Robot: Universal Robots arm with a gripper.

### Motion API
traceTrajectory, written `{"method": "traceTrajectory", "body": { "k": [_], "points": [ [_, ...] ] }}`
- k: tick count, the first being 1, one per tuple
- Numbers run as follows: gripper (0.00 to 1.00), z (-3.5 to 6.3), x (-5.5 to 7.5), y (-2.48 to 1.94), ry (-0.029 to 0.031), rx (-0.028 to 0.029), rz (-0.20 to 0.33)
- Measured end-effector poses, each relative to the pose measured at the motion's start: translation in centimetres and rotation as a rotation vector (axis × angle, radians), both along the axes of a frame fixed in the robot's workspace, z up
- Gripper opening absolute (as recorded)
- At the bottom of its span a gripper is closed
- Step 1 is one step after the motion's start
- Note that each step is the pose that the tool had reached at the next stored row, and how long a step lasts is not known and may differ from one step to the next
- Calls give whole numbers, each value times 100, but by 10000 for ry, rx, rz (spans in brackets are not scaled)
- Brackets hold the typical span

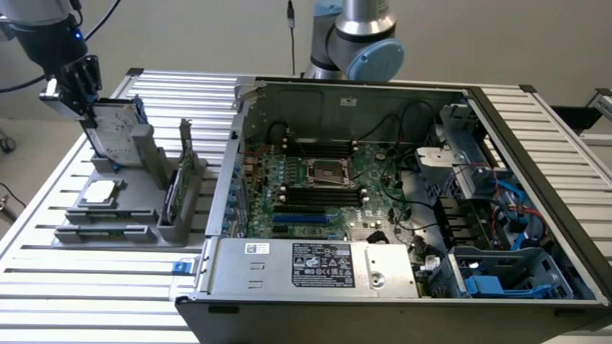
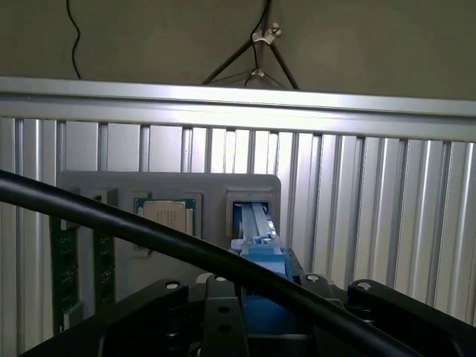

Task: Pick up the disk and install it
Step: 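Pick up the disk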

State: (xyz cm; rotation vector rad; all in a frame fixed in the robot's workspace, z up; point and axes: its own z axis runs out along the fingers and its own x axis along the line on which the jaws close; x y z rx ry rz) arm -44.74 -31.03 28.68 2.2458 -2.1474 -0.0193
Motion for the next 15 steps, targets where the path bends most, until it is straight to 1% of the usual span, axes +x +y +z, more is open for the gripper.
{"method": "traceTrajectory", "body": {
  "k": [7, 12, 13, 15],
  "points": [
    [33, 0, 0, 0, -70, 0, 0],
    [33, 0, 0, 0, -97, 0, 0],
    [40, 0, 0, 0, -100, 0, 0],
    [40, 0, 0, 0, -104, 0, 0]
  ]
}}
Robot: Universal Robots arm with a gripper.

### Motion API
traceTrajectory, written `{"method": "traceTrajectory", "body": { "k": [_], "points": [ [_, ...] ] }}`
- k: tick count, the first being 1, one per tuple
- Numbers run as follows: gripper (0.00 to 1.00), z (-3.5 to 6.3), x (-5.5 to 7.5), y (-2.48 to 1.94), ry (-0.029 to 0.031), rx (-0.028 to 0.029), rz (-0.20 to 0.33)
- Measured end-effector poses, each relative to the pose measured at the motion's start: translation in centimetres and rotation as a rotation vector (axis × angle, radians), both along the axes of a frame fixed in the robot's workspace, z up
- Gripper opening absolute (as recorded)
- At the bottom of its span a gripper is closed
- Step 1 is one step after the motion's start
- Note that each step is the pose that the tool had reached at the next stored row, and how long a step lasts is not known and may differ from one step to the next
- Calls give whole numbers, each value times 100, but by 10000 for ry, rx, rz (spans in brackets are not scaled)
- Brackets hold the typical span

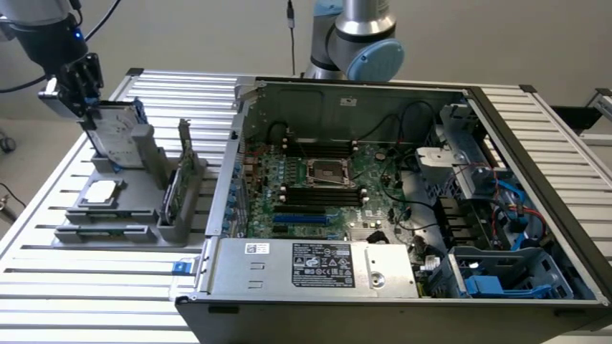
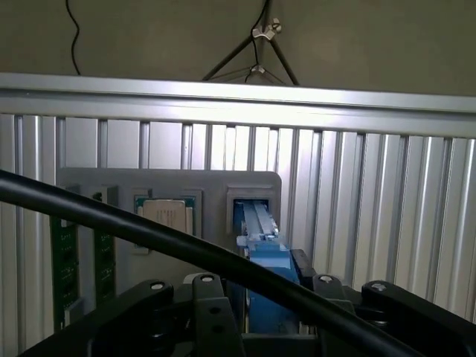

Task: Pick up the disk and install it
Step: 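Pick up the disk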

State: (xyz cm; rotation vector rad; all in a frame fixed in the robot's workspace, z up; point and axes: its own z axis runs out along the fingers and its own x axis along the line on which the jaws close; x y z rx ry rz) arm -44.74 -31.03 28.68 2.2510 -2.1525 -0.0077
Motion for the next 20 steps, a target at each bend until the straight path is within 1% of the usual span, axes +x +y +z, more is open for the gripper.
{"method": "traceTrajectory", "body": {
  "k": [1, 7, 10, 13, 15, 20],
  "points": [
    [47, 0, 0, 0, -1, 0, 0],
    [47, 0, -1, 1, -3, 0, 0],
    [47, 0, 0, 17, -2, -10, -1],
    [47, 0, 0, 41, -2, -43, 0],
    [47, -1, 0, 48, -4, -74, 0],
    [47, -1, 0, 50, -2, -189, 1]
  ]
}}
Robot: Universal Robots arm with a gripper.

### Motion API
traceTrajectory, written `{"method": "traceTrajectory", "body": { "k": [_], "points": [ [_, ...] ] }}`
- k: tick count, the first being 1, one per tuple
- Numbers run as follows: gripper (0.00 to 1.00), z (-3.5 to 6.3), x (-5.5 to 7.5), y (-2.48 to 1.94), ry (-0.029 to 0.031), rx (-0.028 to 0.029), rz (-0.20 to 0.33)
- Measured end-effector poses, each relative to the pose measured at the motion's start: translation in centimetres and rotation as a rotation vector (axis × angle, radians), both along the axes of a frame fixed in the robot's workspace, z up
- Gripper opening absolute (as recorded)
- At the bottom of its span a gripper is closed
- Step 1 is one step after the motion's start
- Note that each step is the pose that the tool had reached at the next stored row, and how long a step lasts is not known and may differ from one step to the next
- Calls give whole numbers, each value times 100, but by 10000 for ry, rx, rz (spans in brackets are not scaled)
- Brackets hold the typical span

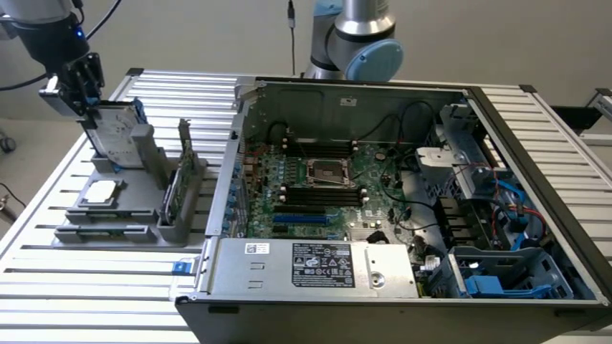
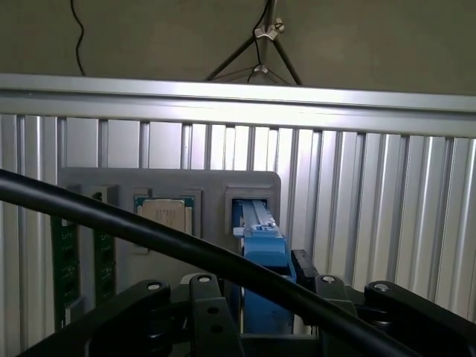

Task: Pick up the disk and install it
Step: 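Pick up the disk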

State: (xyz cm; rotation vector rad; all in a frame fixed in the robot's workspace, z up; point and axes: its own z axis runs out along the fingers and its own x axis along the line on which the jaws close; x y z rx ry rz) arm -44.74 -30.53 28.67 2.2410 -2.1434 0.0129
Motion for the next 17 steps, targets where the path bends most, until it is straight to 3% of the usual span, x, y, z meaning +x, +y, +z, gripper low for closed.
{"method": "traceTrajectory", "body": {
  "k": [3, 4, 17],
  "points": [
    [45, 0, 0, 0, 0, -27, 0],
    [38, 0, 0, 1, 1, -29, -1],
    [38, 16, 0, 12, 0, -34, 0]
  ]
}}
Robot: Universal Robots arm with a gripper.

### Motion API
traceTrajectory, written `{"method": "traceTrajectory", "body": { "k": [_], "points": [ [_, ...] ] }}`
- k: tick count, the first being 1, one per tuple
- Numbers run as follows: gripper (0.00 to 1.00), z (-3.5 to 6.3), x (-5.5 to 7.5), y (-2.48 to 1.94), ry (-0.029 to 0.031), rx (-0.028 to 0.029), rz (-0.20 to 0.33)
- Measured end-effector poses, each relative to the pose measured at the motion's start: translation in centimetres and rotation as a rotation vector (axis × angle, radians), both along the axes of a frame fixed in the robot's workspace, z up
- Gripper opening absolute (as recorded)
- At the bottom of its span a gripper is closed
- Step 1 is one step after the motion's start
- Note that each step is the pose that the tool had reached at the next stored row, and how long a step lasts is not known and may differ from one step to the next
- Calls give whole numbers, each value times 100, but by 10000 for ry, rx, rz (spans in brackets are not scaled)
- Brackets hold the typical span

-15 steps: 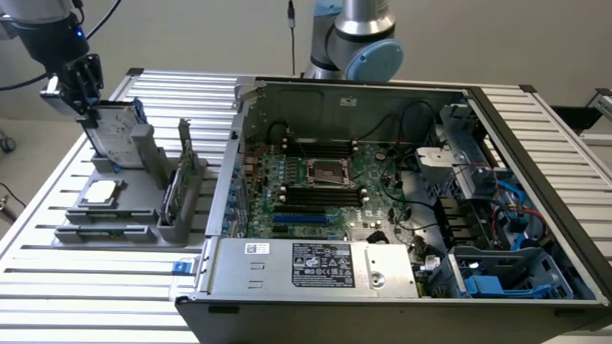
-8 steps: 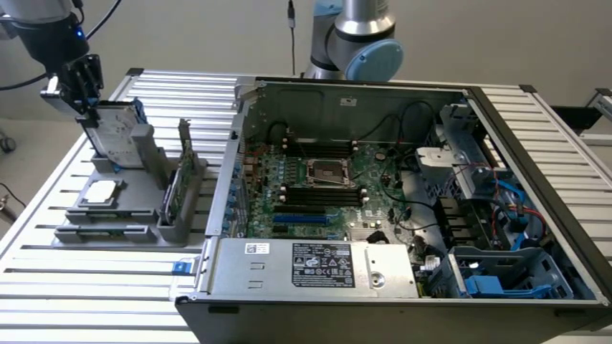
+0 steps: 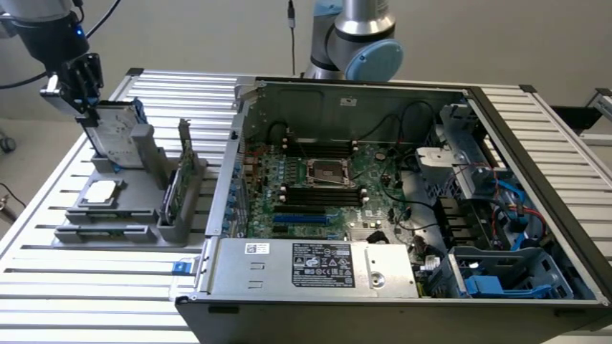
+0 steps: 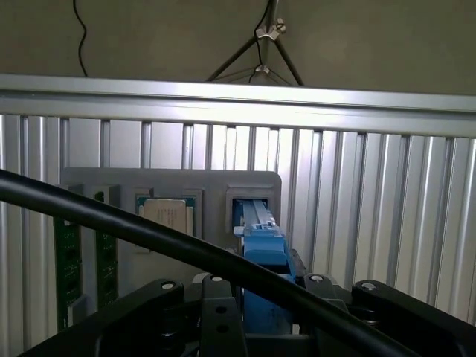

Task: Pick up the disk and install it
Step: 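Pick up the disk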

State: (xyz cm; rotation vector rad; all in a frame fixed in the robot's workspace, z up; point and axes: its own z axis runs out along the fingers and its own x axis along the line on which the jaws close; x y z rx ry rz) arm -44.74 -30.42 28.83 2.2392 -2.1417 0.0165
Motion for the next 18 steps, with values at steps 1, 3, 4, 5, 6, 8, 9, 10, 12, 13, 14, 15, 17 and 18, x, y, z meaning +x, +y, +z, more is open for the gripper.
{"method": "traceTrajectory", "body": {
  "k": [1, 3, 4, 5, 6, 8, 9, 10, 12, 13, 14, 15, 17, 18],
  "points": [
    [38, 0, 0, 0, 0, -8, 0],
    [38, -1, 0, 0, 1, -16, 0],
    [38, -2, 0, 0, 1, -19, 0],
    [36, -2, 0, 0, 1, -21, 0],
    [36, -2, 0, 0, 1, -23, 0],
    [32, -4, 0, 0, -1, -27, -1],
    [32, -4, 0, 0, -1, -29, 0],
    [32, -4, 0, 0, -1, -31, -1],
    [32, -4, 0, 0, -1, -33, 0],
    [32, -4, 0, 0, -1, -33, 0],
    [32, -4, 0, 0, -1, -33, 0],
    [32, -4, 0, 0, 0, -33, 0],
    [32, -4, 0, 0, 0, -35, 0],
    [32, -5, 0, 0, -1, -37, 0]
  ]
}}
